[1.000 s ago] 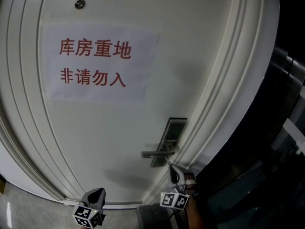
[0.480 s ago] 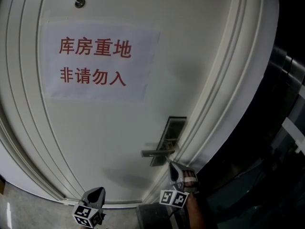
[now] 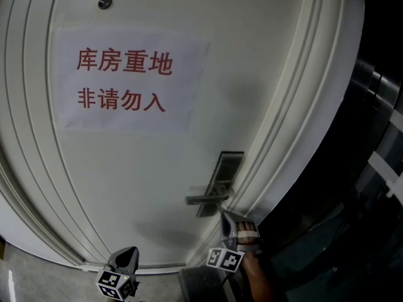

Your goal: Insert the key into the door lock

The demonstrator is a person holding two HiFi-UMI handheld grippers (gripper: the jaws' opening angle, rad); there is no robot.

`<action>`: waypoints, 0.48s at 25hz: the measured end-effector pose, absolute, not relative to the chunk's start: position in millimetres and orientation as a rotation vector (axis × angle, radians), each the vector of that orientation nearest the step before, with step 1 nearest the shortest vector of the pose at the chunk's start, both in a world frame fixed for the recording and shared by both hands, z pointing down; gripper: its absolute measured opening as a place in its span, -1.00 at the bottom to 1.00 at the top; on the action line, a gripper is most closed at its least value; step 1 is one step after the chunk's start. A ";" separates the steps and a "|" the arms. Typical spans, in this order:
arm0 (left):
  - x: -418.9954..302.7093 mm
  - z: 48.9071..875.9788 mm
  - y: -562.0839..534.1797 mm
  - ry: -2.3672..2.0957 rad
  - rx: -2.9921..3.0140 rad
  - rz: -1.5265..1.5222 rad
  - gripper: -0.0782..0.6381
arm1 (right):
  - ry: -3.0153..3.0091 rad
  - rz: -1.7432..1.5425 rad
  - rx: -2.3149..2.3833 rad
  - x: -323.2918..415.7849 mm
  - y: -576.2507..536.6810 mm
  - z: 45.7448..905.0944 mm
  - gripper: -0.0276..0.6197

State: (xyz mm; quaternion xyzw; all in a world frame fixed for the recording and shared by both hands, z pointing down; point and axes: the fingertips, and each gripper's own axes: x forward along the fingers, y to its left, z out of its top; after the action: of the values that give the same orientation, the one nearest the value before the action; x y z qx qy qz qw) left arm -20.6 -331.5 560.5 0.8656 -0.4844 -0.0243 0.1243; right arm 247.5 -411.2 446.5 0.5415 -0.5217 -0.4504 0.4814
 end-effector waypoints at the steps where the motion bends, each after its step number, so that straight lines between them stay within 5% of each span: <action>1: -21.1 560.7 -331.3 -1.409 2.524 -0.071 -0.77 | -1.259 -1.095 1.320 247.0 -411.0 446.0 -0.88; 12: -31.4 562.8 -333.0 -1.380 2.529 -0.086 -0.77 | -1.171 -1.062 1.311 239.5 -408.3 446.5 -0.88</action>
State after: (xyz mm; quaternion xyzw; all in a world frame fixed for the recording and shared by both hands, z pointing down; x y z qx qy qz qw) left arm -31.4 -333.0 562.8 0.8700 -0.4748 -0.0298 0.1295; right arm 239.5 -408.3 446.5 0.5463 -0.4877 -0.4426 0.5175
